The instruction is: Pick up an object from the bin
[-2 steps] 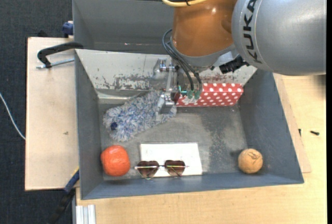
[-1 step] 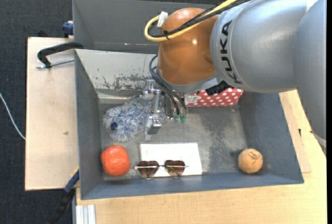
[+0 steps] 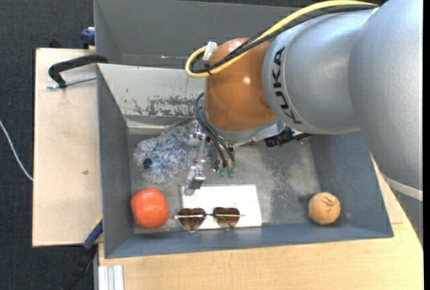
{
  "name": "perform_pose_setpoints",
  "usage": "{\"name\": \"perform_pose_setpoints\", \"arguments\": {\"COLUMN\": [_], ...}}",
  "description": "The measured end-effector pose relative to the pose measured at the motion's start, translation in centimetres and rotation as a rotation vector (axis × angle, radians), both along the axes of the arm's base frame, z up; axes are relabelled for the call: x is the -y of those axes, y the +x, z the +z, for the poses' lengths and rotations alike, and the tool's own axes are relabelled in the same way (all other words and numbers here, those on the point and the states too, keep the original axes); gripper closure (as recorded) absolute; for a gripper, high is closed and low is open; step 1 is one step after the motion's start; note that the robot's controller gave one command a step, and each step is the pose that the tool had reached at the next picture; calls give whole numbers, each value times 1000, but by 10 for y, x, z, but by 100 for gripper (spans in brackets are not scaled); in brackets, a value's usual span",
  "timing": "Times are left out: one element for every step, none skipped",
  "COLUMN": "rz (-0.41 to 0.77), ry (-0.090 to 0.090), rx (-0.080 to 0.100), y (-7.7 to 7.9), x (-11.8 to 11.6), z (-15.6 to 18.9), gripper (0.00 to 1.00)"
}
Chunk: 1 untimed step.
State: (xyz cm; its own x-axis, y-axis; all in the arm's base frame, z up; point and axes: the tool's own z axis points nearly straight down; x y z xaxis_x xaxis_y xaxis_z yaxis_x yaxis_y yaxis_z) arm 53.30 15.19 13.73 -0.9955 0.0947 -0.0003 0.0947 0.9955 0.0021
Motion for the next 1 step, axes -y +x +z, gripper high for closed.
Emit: {"name": "perform_pose_setpoints", "arguments": {"rz": [20], "ry": [1], "rx": [9], "y": [14], "x": [-3], "z": [-22], "gripper": [0]}}
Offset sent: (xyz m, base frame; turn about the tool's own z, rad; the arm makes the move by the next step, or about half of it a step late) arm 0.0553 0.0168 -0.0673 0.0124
